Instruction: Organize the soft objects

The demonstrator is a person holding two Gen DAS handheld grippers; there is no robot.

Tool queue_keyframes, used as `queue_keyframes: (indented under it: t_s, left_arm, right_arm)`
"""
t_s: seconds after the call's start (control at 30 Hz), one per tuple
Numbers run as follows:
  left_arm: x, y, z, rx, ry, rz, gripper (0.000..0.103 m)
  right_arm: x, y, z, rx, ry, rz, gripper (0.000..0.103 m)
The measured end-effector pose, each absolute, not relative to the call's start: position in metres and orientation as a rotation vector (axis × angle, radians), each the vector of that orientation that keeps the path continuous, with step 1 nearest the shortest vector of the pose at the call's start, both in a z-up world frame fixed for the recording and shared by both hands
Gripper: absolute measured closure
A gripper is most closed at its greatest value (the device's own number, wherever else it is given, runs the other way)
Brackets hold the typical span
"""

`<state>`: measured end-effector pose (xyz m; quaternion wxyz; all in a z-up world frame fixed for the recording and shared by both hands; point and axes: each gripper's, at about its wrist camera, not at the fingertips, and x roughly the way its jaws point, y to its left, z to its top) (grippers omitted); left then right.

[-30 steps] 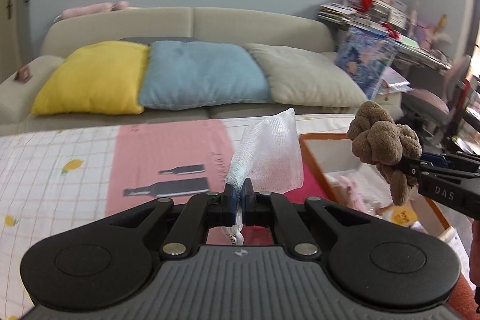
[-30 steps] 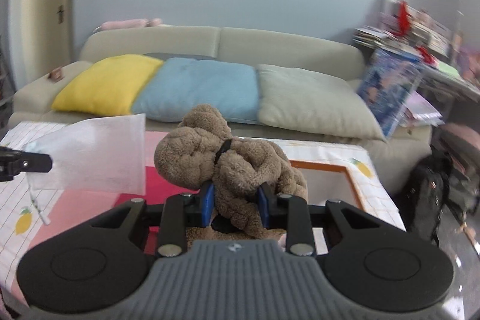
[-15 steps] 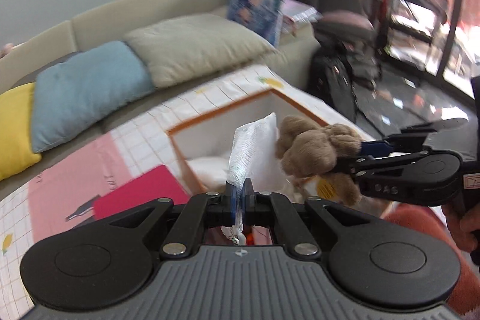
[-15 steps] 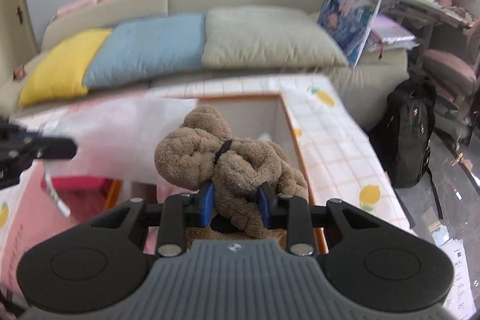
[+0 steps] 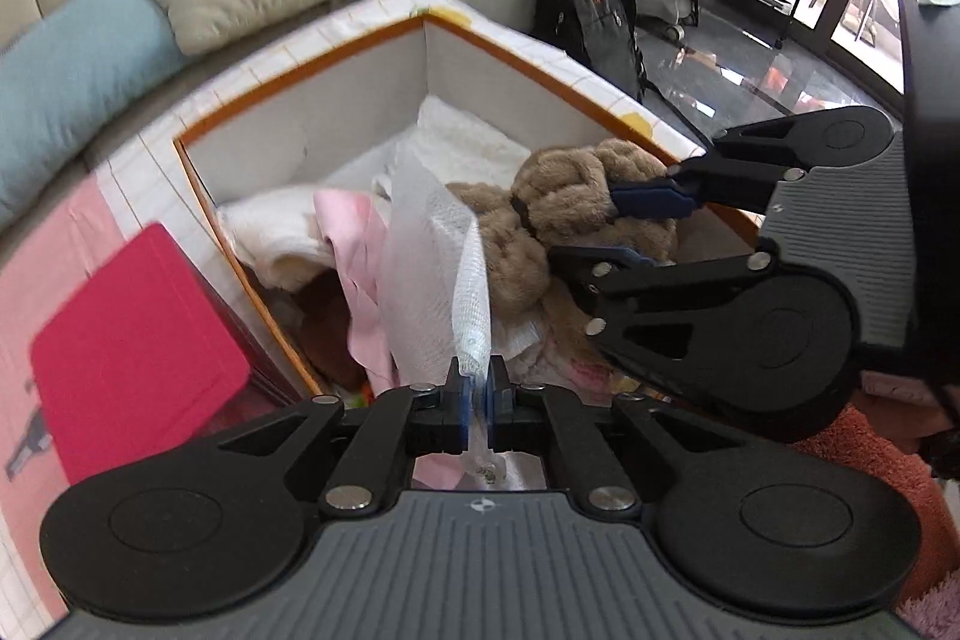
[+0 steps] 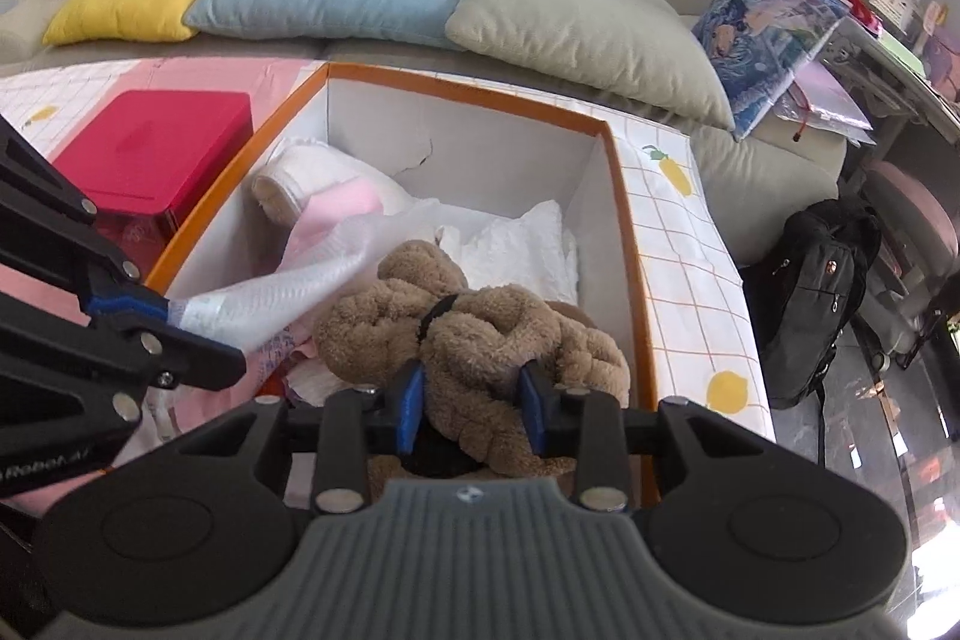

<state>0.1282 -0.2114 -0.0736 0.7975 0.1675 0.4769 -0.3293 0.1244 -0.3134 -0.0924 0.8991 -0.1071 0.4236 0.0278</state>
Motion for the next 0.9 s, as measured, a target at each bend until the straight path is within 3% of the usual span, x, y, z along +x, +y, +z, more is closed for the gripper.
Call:
queue_keyframes:
  t_s: [0.2, 0.33, 0.47, 0.53, 0.9]
  left_arm:
    - [0.138, -0.205, -0.078, 0.291, 1.069, -0.689, 0.091]
    - [0.134, -0.2, -0.067, 0.26, 1.037, -0.683, 0.065]
    - [0.127, -0.191, -0.053, 0.23, 0.98, -0.692, 0.051]
    - [0.124, -0.184, -0.046, 0.19, 0.959, -0.695, 0.043]
    - [0.091, -0.133, 0.028, 0.053, 0.684, -0.641, 0.036]
  right_arm:
    - [0.137, -0.313, -0.098, -0.245, 0.889, 0.073, 0.069]
    - [0.132, -0.315, -0.088, -0.241, 0.879, 0.08, 0.066]
    - [0.122, -0.316, -0.074, -0.228, 0.856, 0.074, 0.06]
    - [0.118, -0.315, -0.065, -0.232, 0.845, 0.07, 0.051]
    - [0.097, -0.294, 0.014, -0.262, 0.72, 0.071, 0.025]
